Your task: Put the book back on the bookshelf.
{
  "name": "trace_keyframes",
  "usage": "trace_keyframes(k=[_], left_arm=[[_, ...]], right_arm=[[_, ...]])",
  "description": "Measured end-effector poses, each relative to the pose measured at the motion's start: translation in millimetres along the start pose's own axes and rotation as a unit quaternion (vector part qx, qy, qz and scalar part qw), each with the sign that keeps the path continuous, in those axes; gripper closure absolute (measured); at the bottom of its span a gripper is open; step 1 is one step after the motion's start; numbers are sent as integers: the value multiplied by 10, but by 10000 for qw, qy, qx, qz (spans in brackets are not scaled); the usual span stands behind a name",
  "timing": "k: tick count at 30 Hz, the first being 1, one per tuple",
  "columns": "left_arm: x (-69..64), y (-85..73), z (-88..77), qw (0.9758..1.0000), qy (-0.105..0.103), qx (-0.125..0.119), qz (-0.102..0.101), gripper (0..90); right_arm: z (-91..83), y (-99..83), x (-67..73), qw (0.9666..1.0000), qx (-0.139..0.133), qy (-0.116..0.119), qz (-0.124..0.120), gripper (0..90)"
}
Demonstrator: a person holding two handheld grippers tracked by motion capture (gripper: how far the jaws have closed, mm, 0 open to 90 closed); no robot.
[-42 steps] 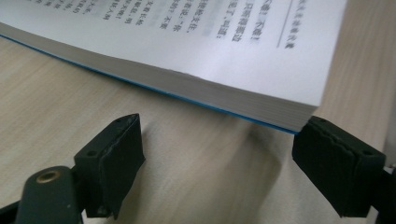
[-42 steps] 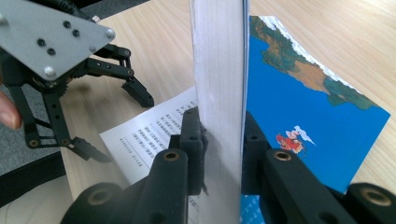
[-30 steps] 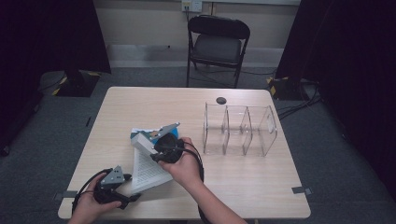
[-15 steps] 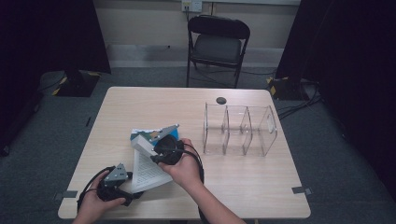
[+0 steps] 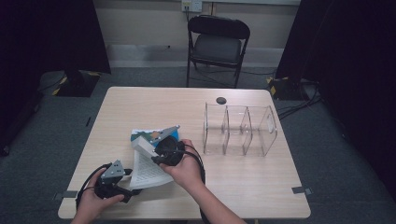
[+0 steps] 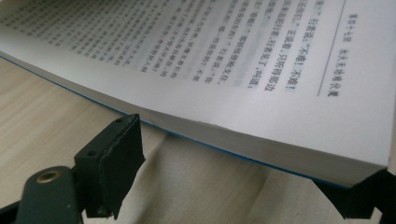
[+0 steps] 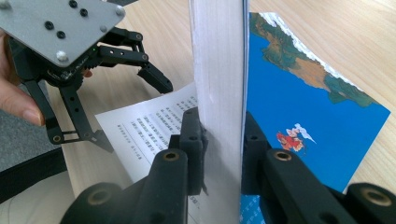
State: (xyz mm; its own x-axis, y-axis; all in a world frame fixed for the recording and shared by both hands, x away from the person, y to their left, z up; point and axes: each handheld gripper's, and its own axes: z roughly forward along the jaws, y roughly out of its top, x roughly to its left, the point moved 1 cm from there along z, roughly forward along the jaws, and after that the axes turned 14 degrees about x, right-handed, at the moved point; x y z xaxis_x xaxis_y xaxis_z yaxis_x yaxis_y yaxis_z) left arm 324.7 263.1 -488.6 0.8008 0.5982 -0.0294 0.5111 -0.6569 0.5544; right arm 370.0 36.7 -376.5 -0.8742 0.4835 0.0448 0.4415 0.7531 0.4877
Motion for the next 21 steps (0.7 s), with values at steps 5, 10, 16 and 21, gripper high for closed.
trace_keyframes(k=[5,10,16,21], left_arm=[[17,11,-30,9999,61,-68,-43,156],[23,14,-48,9999,65,-72,-135,157],[100,-37,-49,9995,206,-21,-259,195],[93,-1,-51,9997,163,-38,-190,177]], right_arm=[[-9,-7,-14,10000,-42,-5,-15,768],[-14,-6,-20,10000,-21,14,-32,768],[-42,-14,-43,10000,-50,52,45,768],[-69,-22,-55,10000,20,25,33,768]])
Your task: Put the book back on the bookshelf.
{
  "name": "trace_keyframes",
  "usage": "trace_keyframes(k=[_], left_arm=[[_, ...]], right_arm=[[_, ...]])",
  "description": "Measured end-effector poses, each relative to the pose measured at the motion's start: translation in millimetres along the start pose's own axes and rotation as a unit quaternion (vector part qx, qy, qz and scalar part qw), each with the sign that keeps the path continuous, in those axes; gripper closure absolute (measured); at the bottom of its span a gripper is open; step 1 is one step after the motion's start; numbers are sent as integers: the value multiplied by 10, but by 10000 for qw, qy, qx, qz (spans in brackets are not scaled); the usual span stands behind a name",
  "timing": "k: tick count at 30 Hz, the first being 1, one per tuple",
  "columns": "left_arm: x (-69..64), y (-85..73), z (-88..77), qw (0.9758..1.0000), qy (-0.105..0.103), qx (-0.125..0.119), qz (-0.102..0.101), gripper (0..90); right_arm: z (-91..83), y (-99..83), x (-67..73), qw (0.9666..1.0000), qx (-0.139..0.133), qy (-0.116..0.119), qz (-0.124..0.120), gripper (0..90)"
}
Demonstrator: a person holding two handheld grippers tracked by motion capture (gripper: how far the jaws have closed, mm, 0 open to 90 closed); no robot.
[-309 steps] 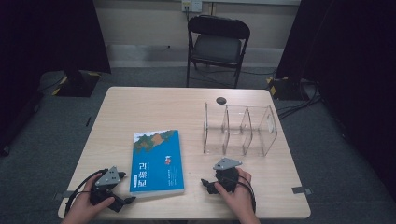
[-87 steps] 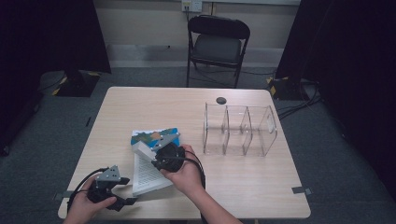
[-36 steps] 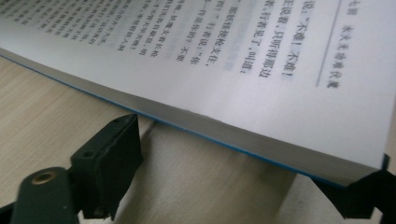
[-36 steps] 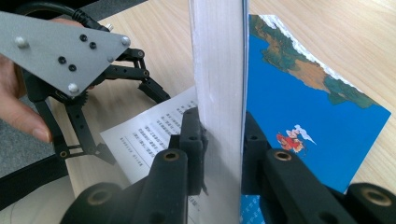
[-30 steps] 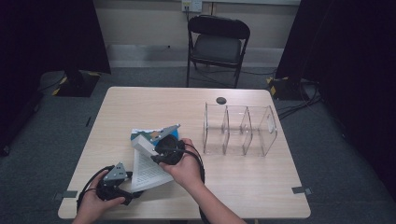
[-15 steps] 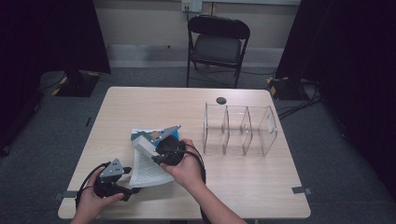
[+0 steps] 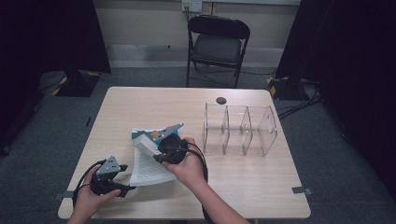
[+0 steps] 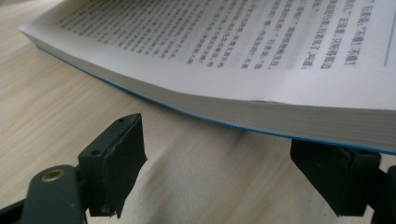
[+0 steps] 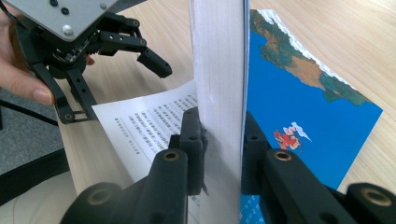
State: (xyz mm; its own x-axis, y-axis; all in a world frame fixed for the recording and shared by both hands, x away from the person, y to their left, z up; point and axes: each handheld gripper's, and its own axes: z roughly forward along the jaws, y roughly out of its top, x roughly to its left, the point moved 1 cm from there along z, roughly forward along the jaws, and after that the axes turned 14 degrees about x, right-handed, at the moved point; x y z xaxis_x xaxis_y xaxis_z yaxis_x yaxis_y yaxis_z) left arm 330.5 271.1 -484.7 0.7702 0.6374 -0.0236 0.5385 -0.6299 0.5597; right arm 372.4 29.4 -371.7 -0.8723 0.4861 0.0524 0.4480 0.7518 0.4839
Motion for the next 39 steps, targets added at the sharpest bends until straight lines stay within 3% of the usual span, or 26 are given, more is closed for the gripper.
trace_keyframes(k=[9,14,16,17,19,21,26,29,33,39], left_arm=[[-27,85,45,9998,42,-165,125,171],[-12,105,38,9996,-63,-269,-30,156],[1,115,29,9995,-12,-306,-27,149],[-5,124,31,9992,-106,-360,-122,145],[9,145,22,9994,-29,-348,-31,116],[2,173,29,9994,26,-324,-68,91],[5,212,-5,9987,-118,-480,-93,125],[15,235,-37,9993,-55,-381,10,137],[26,238,-44,9992,-75,-394,-22,137],[40,282,-63,9995,50,-286,90,114]], right_arm=[[0,8,-2,10000,31,-12,-82,767],[-11,9,-9,9999,56,-29,-84,767],[-13,11,-8,9999,72,-42,-81,767],[-8,14,-6,9999,52,-27,-94,767],[-6,19,-7,9999,57,-12,-111,767],[-8,21,-8,9999,66,-24,-114,767],[-7,16,-11,9998,83,-8,-152,767],[-8,22,-3,9999,104,1,-119,767],[-13,33,-3,9998,131,-35,-134,767],[-3,40,19,9997,194,-56,-123,767]])
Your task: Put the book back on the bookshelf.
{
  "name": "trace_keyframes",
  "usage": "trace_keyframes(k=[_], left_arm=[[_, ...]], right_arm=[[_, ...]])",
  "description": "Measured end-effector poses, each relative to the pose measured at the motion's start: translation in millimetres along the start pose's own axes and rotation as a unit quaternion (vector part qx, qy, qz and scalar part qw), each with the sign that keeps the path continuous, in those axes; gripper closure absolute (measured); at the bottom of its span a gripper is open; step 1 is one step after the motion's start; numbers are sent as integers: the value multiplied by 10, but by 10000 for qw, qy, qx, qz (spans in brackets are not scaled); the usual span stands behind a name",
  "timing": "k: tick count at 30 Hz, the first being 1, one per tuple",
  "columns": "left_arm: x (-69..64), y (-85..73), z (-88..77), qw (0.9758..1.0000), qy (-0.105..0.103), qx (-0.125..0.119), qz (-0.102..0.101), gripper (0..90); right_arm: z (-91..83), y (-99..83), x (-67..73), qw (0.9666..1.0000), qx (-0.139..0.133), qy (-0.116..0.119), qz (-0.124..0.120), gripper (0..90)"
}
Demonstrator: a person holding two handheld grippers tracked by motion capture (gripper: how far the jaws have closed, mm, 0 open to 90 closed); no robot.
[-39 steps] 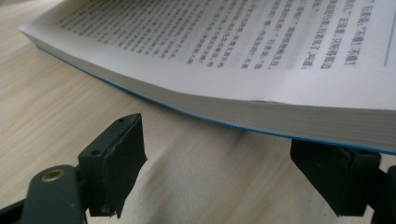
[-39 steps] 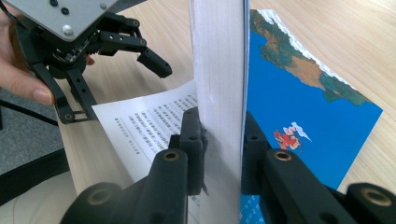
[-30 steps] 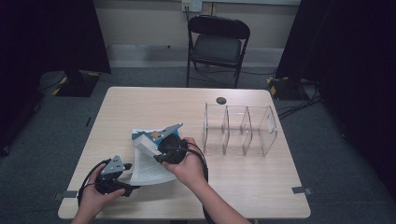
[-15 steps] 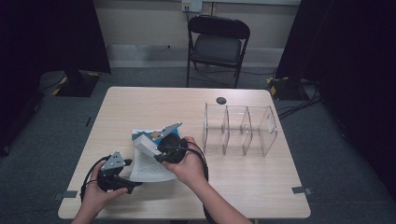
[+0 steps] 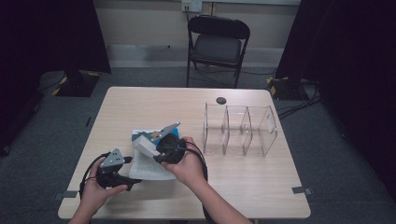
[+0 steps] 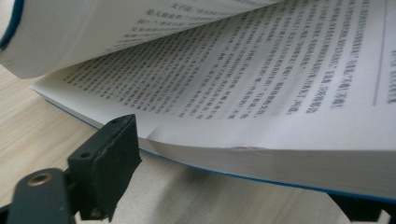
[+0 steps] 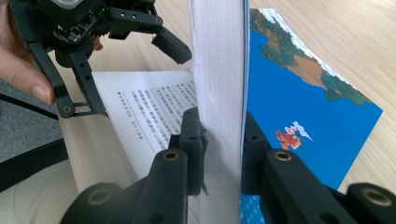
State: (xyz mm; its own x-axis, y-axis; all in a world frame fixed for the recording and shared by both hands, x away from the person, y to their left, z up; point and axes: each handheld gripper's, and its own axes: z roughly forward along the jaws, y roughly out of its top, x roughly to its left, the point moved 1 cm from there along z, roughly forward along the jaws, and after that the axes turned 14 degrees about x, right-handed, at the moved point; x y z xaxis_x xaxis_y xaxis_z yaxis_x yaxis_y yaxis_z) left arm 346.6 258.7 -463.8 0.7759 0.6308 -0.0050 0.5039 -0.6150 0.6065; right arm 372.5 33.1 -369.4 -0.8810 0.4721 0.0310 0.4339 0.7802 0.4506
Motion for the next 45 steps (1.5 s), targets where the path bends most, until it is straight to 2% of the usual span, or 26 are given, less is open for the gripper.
trace_keyframes(k=[2,3,5,8,12,14,16,19,24,30,36,41,45], left_arm=[[6,30,2,10000,-19,-11,-14,112],[15,66,-6,10000,-1,5,42,112],[19,78,-14,10000,30,16,70,113],[24,104,-27,10000,12,16,52,113],[44,144,-67,9999,-29,-102,-71,116],[50,171,-88,9999,-40,-94,-34,116],[43,221,-109,9999,24,-21,112,116],[40,243,-115,9999,28,1,146,115],[53,295,-125,9998,25,32,170,115],[64,323,-155,9998,-8,-110,152,116],[61,377,-198,9998,54,-34,207,116],[61,386,-201,9999,10,-64,142,115],[65,391,-208,9996,88,-29,257,111]], right_arm=[[-1,-2,-2,10000,2,-12,0,767],[-1,-3,-16,10000,-48,19,-81,767],[-5,-4,-17,10000,-41,22,-75,767],[-8,-3,-17,10000,-44,36,-74,767],[-12,-1,-16,9999,-69,48,-108,767],[-14,-2,-13,9999,-75,59,-108,767],[-28,-3,-3,9999,-28,49,-105,767],[-35,-7,-12,9999,-34,65,-117,767],[-47,-5,-16,9999,-22,68,-131,767],[-59,-13,-36,9998,-59,124,-171,767],[-104,-10,-44,9997,-105,153,-149,767],[-114,-5,-43,9997,-100,154,-133,767],[-122,-2,-48,9997,-85,139,-168,767]])
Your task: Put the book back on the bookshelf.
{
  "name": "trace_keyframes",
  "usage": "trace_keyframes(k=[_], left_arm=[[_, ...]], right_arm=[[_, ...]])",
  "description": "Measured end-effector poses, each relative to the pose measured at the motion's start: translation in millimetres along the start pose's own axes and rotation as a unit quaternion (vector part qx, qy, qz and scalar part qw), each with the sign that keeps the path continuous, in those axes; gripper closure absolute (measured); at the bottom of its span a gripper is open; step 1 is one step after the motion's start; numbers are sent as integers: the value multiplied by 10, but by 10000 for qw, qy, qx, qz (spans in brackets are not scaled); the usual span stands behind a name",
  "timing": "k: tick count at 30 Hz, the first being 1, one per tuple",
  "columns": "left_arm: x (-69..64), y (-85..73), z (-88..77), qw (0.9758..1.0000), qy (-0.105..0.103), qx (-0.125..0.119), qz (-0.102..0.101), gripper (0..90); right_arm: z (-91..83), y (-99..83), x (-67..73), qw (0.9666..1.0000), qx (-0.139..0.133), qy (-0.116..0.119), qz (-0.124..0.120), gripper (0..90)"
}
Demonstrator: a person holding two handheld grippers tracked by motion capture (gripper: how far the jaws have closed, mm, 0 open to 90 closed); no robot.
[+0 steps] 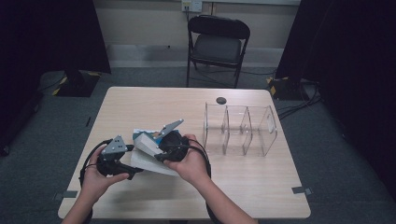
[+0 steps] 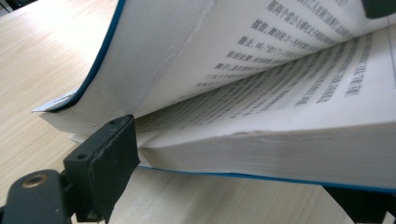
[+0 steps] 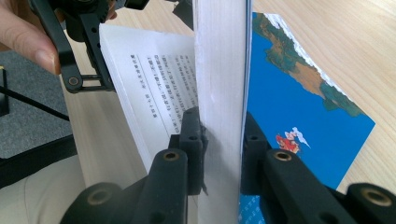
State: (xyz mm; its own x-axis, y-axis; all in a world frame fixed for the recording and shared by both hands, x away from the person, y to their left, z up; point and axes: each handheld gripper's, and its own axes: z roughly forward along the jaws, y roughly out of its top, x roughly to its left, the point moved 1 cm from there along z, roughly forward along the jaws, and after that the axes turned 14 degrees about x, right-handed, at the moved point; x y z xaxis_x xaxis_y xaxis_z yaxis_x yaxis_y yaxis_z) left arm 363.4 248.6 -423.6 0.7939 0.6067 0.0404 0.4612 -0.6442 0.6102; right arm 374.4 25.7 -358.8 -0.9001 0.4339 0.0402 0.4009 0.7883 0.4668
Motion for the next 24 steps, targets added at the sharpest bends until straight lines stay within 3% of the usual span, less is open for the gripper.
trace_keyframes(k=[8,18,24], left_arm=[[21,5,-37,9998,217,23,15,45],[17,90,-109,9997,137,-192,52,17],[7,169,-137,9993,171,-215,242,1]], right_arm=[[-9,13,14,10000,75,14,-61,767],[-109,36,24,9996,116,101,-254,767],[-179,54,20,9992,195,122,-316,766]])
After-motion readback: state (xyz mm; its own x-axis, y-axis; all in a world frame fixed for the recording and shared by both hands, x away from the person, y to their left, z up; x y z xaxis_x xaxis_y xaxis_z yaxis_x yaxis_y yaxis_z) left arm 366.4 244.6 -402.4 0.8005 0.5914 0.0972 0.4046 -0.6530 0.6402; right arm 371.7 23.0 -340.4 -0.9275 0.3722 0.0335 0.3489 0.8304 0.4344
